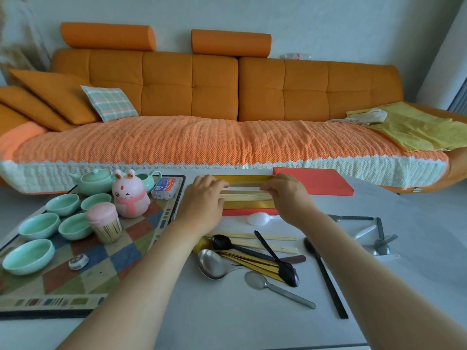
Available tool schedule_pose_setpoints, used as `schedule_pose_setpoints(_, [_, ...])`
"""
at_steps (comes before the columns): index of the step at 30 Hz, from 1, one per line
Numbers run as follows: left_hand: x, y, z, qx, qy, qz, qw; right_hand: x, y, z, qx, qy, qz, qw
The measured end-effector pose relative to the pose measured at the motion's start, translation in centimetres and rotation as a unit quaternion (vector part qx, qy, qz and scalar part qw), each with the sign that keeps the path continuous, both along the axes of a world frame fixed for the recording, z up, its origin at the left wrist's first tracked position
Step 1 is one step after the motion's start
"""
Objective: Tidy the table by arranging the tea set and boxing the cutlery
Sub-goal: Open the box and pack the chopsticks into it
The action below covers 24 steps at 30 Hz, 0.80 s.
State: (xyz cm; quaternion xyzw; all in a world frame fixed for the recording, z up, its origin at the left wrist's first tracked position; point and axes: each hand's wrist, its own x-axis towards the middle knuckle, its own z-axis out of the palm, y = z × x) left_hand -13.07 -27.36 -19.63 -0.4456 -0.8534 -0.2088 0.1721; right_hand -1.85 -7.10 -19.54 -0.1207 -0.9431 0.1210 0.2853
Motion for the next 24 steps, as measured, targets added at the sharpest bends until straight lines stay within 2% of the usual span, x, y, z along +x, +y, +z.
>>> schedule_pose_setpoints(3, [-0.4, 0.0, -0.3, -0.03, -0.035, -0.014, 0.999, -1.1, 0.0, -0.4, 0.035, -0.063, -0.059, 0.996])
schedule_pose_setpoints(6, [-0.8, 0.1, -0.7, -0.08, -0.089, -0.031, 0.992, -1.9, 0.0, -0.6, 0.018, -0.096, -0.067, 0.993])
schedule_pose_setpoints(11, [-1.4, 0.5, -1.4, -0.143, -0.085, -0.031, 0.986, -2.5, 0.0, -0.6, 0.007, -0.119, -0.04, 0.992])
schedule_pose_setpoints(15, [-1.3, 0.9, -1.3, -0.136, -0.045, -0.009, 0.99, -1.7, -0.1, -0.6, 0.004, -0.112, 0.001, 0.994])
schedule_pose_setpoints(18, [-1.0, 1.1, -1.1, -0.117, -0.023, -0.012, 0.993, -1.0, -0.8, -0.4, -0.031, -0.155, 0.048, 0.986])
schedule_pose_setpoints(21, [-0.9, 1.1, -1.1, -0.147, -0.042, -0.036, 0.988, -0.5, -1.2, -0.2, -0.032, -0.188, 0.067, 0.979])
schedule_pose_setpoints(24, [-0.8, 0.9, -1.2, -0.161, -0.054, -0.036, 0.985, -0.1, -1.0, -0.2, -0.009, -0.18, 0.061, 0.982])
